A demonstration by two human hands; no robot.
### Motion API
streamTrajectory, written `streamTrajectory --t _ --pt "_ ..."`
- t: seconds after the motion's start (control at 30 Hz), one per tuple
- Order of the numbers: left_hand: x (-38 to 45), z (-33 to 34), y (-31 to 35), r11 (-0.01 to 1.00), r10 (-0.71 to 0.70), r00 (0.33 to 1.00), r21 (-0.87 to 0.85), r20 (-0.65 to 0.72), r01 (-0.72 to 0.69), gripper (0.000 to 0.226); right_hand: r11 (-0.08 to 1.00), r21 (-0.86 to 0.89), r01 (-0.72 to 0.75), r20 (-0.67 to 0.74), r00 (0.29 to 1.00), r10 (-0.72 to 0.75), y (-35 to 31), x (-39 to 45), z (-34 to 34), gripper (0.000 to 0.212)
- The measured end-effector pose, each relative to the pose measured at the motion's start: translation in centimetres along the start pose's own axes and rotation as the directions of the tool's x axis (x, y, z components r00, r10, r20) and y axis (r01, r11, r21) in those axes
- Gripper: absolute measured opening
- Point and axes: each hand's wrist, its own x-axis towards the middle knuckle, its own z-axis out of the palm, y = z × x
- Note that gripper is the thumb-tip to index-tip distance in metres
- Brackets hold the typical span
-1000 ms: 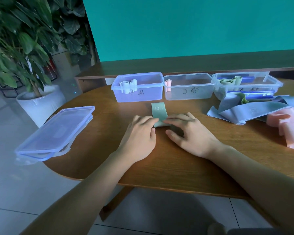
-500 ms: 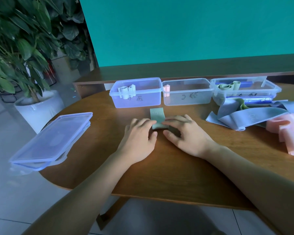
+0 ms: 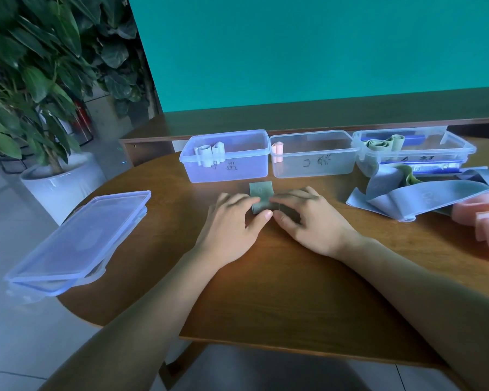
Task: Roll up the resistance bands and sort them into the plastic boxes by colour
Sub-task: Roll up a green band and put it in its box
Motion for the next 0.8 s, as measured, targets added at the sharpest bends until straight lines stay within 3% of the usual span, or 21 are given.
streamTrajectory --t 0.17,0.5,0.67,0.8 --pt "0.4 0.0 0.1 1.000 0.004 1.000 0.010 -0.009 -0.004 0.069 1.000 -0.006 -0.010 0.022 1.000 0.010 0.3 0.7 0.1 0.051" --pt "1.5 0.4 -0.1 0.999 -0.006 0.999 0.044 0.051 0.004 0.067 1.000 -0.009 -0.012 -0.005 1.000 0.012 0.6 1.3 0.3 0.050" --pt "1.3 0.4 -0.3 0.999 0.037 0.998 0.038 -0.052 -0.035 0.068 1.000 -0.014 -0.017 0.017 1.000 0.017 1.0 2.1 0.2 0.046" --pt "1.5 0.5 -0.3 0.997 0.022 1.000 0.073 -0.016 -0.021 0.070 1.000 -0.002 -0.023 0.018 1.000 0.023 1.0 2.7 0.1 0.046"
